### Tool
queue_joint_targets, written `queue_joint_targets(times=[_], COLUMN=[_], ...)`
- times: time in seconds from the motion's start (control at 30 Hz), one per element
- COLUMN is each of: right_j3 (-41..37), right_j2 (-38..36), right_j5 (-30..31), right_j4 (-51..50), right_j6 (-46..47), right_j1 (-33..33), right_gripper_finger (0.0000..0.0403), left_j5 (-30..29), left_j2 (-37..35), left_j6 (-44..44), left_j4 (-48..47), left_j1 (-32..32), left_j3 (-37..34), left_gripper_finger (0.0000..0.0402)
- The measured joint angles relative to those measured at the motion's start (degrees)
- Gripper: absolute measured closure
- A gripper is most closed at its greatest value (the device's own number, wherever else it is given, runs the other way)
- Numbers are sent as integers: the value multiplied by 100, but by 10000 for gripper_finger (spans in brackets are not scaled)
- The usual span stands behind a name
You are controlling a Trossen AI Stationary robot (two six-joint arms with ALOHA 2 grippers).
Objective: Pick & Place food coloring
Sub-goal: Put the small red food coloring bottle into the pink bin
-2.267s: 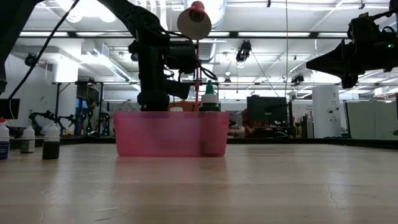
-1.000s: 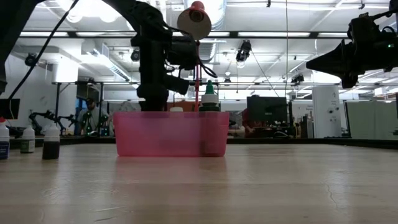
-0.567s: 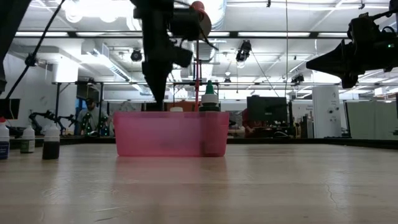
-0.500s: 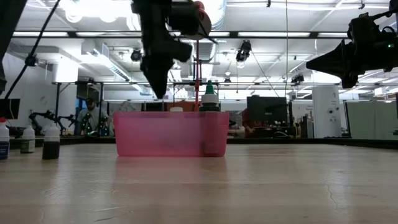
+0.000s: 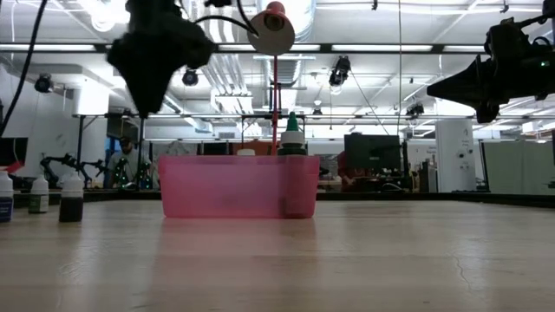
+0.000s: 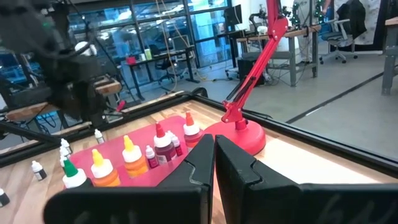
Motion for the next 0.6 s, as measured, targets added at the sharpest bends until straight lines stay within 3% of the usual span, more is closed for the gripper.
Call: queue_joint_targets(times=[0.23,0.6], right_j3=[1,1], right_j2=[4,0], right_j5=[4,3], right_j4=[0,1], right_j6=[-1,-1], right_j1=[0,0], right_gripper_finger=[394,394], left_j5=[203,956], left_j2=[-180,-206], left_j6=[-1241,-2083], left_j4=[104,1068], left_j1=[-725,-1229], left_j3=[-579,-1370], left_gripper_finger=[262,262])
